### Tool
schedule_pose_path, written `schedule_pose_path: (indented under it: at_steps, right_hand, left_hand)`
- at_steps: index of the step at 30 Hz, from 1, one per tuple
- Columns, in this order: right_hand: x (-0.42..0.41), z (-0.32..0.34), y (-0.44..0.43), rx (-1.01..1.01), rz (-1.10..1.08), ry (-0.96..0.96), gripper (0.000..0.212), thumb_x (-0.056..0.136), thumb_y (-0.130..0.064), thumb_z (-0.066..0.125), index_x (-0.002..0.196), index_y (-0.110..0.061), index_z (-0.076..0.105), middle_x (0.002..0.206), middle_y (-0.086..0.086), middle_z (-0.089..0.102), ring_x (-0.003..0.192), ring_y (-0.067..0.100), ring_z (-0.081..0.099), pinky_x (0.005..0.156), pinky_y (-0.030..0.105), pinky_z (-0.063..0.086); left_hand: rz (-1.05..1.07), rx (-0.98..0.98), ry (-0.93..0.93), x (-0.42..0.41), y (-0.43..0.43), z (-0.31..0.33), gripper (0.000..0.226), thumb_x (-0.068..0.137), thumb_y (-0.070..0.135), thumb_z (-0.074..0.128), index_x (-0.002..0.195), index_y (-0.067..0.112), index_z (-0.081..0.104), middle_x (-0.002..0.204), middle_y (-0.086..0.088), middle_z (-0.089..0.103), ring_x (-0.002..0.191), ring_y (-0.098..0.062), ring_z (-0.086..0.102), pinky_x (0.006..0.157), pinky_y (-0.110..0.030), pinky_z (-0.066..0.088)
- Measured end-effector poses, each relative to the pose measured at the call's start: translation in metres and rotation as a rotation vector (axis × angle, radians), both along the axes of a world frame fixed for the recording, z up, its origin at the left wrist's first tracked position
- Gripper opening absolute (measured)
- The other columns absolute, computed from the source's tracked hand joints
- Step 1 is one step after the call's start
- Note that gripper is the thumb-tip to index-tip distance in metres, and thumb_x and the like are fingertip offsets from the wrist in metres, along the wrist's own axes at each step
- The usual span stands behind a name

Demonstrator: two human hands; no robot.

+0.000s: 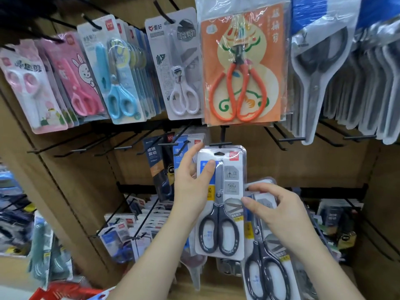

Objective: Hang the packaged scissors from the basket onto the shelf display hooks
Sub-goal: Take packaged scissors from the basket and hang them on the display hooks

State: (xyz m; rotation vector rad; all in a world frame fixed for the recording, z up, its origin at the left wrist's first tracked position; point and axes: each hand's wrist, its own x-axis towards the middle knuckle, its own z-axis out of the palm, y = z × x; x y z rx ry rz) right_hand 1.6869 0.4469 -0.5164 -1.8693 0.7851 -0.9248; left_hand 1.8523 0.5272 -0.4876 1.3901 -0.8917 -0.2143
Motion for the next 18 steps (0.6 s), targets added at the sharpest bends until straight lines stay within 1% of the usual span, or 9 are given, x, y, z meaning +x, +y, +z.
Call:
schedule_pose_path:
  at_steps: [2,5,7,10,12,14,16,17,18]
  right_hand:
    - [0.0008,-0.0028,0.0004,0.028,0.046,0.002,0.021,0.073,-0.043,0.081,0.091,-0.034,0.074,0.092,-0.022,0.073,0.093,-0.014,0.059,0.077,0.008,0.042]
    - [0.0027,-0.005,0.0005,0.037,0.091,-0.008,0.013,0.076,-0.039,0.08,0.083,-0.029,0.075,0.089,-0.023,0.073,0.092,-0.011,0.062,0.083,0.012,0.042]
    - [0.0032,-0.0045,-0.0007,0.028,0.112,-0.005,0.011,0.081,-0.034,0.077,0.076,-0.025,0.073,0.084,-0.019,0.072,0.085,-0.007,0.062,0.077,0.008,0.041]
    - [0.0,-0.0012,0.0001,0.056,0.189,-0.006,0.02,0.085,-0.031,0.073,0.071,-0.019,0.071,0.075,-0.013,0.069,0.071,-0.005,0.058,0.066,0.005,0.038]
    - [-0.0027,0.0011,0.0004,0.087,0.228,-0.014,0.021,0.086,-0.033,0.071,0.074,-0.016,0.073,0.079,-0.008,0.071,0.076,0.003,0.06,0.068,0.008,0.041]
    - [-0.0034,0.0019,-0.0006,0.084,0.233,0.011,0.021,0.086,-0.034,0.071,0.075,-0.016,0.074,0.081,-0.006,0.071,0.081,0.007,0.062,0.076,0.013,0.045]
    - [-0.0011,0.0008,-0.0028,0.06,0.193,0.037,0.02,0.087,-0.034,0.071,0.074,-0.018,0.073,0.08,-0.009,0.072,0.08,0.003,0.064,0.081,0.021,0.047]
    - [0.0009,0.0,-0.0035,0.043,0.166,0.051,0.02,0.087,-0.033,0.071,0.073,-0.019,0.073,0.079,-0.01,0.072,0.08,0.002,0.064,0.08,0.023,0.048]
    - [0.0036,-0.0008,-0.0045,0.021,0.141,0.067,0.02,0.087,-0.033,0.071,0.072,-0.021,0.072,0.078,-0.012,0.072,0.08,0.001,0.064,0.08,0.023,0.048]
  left_hand:
    - [0.002,0.001,-0.013,0.0005,0.0004,-0.0012,0.04,0.091,0.036,0.065,0.123,0.057,0.052,0.134,-0.006,0.062,0.124,-0.02,0.059,0.107,-0.048,0.047]
    - [0.006,0.017,-0.042,0.0003,-0.0003,-0.0007,0.041,0.09,0.04,0.063,0.123,0.061,0.05,0.135,-0.004,0.061,0.13,-0.021,0.054,0.111,-0.049,0.042]
    - [0.018,0.02,-0.056,0.0007,-0.0009,-0.0017,0.041,0.091,0.04,0.063,0.123,0.061,0.049,0.134,-0.003,0.062,0.129,-0.022,0.055,0.11,-0.049,0.043]
    - [0.013,0.024,-0.062,-0.0011,-0.0001,-0.0033,0.042,0.091,0.04,0.062,0.12,0.066,0.047,0.137,0.002,0.06,0.132,-0.022,0.052,0.11,-0.049,0.043]
    - [-0.001,0.019,-0.039,-0.002,0.0003,-0.0035,0.043,0.09,0.041,0.063,0.117,0.069,0.047,0.139,0.004,0.058,0.134,-0.022,0.05,0.111,-0.049,0.042]
    - [0.013,0.009,-0.049,-0.0033,0.0004,-0.0033,0.043,0.093,0.035,0.063,0.117,0.068,0.047,0.138,0.005,0.059,0.132,-0.02,0.052,0.111,-0.047,0.042]
    - [0.03,-0.005,-0.065,-0.0032,-0.001,-0.0038,0.045,0.096,0.026,0.063,0.115,0.064,0.048,0.125,0.003,0.066,0.119,-0.014,0.061,0.102,-0.039,0.05]
    - [0.03,-0.008,-0.065,-0.003,-0.0025,-0.0037,0.045,0.096,0.022,0.063,0.114,0.061,0.048,0.114,0.003,0.07,0.106,-0.009,0.066,0.092,-0.03,0.054]
    - [0.034,-0.001,-0.066,-0.0019,-0.0048,-0.0036,0.045,0.096,0.02,0.063,0.113,0.059,0.048,0.104,0.006,0.072,0.095,-0.004,0.068,0.081,-0.02,0.054]
